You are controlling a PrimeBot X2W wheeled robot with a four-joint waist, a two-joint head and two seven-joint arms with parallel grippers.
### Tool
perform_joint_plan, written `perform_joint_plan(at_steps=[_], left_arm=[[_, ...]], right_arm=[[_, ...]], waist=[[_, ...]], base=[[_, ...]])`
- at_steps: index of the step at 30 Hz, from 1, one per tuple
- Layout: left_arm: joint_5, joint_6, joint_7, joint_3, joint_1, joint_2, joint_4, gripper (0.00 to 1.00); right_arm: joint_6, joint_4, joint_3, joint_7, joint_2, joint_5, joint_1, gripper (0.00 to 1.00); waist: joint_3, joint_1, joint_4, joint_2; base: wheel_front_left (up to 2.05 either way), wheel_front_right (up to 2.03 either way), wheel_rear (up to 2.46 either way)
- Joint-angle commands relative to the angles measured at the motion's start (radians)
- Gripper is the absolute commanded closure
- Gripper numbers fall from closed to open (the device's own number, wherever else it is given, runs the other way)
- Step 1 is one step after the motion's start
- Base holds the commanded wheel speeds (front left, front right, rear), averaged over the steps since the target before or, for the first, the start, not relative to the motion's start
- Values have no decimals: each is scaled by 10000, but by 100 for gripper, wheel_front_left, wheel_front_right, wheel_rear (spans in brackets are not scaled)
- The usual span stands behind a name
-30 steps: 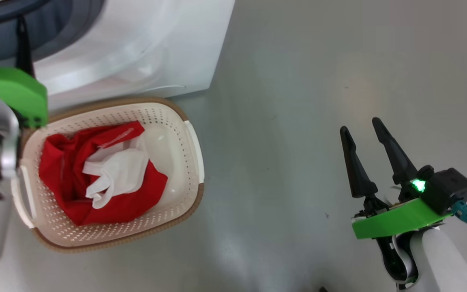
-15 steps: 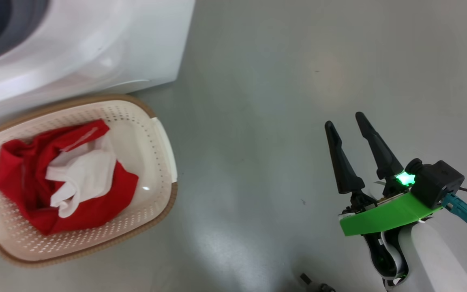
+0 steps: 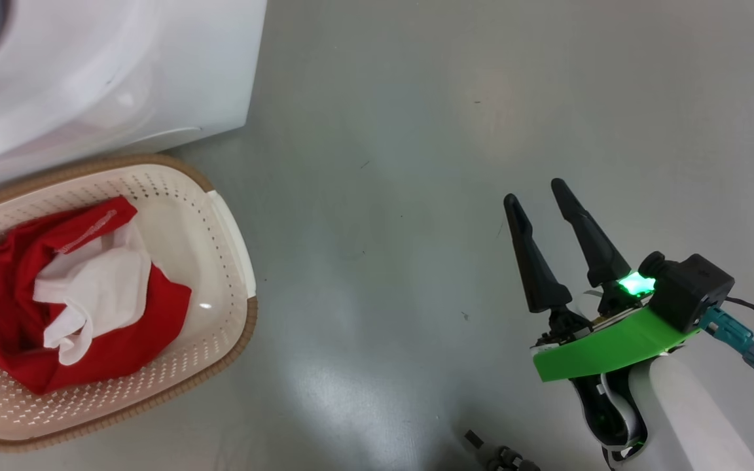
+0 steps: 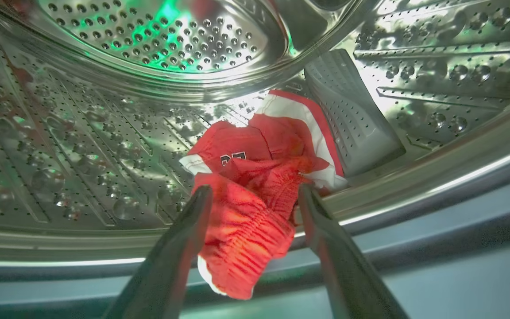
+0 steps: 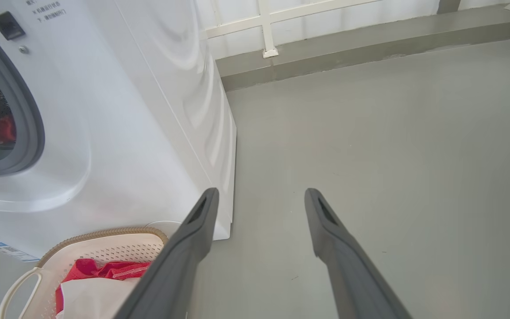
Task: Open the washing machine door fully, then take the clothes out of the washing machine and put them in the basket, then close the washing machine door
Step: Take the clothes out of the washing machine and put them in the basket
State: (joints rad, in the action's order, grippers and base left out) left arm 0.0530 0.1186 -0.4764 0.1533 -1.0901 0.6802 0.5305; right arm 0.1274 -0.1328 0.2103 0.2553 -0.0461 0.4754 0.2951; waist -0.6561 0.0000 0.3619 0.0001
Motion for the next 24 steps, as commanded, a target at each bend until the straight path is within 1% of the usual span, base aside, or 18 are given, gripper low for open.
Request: perform_joint_plan(at_steps=[1, 4, 5, 6, 7, 8, 9, 14, 18, 20, 24], left_arm=[[14, 85, -149, -322, -49, 561, -222, 0], [18, 191, -659, -312, 74, 603, -194, 0], [-15, 237, -853, -290, 133, 636, -200, 5], [-44, 348, -1267, -287, 232, 690, -262, 56], [-52, 367, -1428, -273, 280, 714, -336, 70], [-46, 400, -1568, -276, 329, 732, -426, 94], [-59, 422, -1692, -259, 391, 759, -527, 100], [-18, 625, -2048, -303, 689, 822, -1111, 100], [100, 884, -2111, -449, 878, 787, -1466, 100], [167, 1000, -2057, -511, 960, 740, -1620, 100], [328, 1025, -1720, -548, 1035, 649, -1695, 100]], right_arm=[[33, 219, 232, 65, -42, 30, -41, 0], [33, 241, 334, 65, -42, 48, -10, 0], [33, 255, 364, 65, -42, 59, -4, 0], [33, 277, 401, 65, -42, 77, 3, 0], [33, 282, 407, 65, -42, 83, 5, 0], [33, 287, 407, 65, -41, 87, 6, 0], [33, 285, 405, 65, -41, 89, 4, 0], [33, 262, 366, 65, -41, 44, 8, 0], [33, 238, 387, 65, -41, -88, 36, 0], [33, 229, 390, 65, -41, -171, 41, 0], [33, 214, 351, 65, -41, -404, 33, 0]], waist=[[-2, 0, 1, -1], [-32, 0, 25, -1], [-41, 0, 37, -1], [-59, 0, 58, -1], [-69, 0, 65, -1], [-78, 0, 70, -1], [-81, 0, 74, -1], [-74, 0, 59, -1], [-44, 0, 2, -1], [-9, 0, -56, -1], [94, 0, -236, -1]], base=[[0, 0, 0], [0, 0, 0], [0, 0, 0], [0, 0, 0], [0, 0, 0], [0, 0, 0], [0, 0, 0], [0, 0, 0], [0, 0, 0], [0, 0, 0], [0, 0, 0]])
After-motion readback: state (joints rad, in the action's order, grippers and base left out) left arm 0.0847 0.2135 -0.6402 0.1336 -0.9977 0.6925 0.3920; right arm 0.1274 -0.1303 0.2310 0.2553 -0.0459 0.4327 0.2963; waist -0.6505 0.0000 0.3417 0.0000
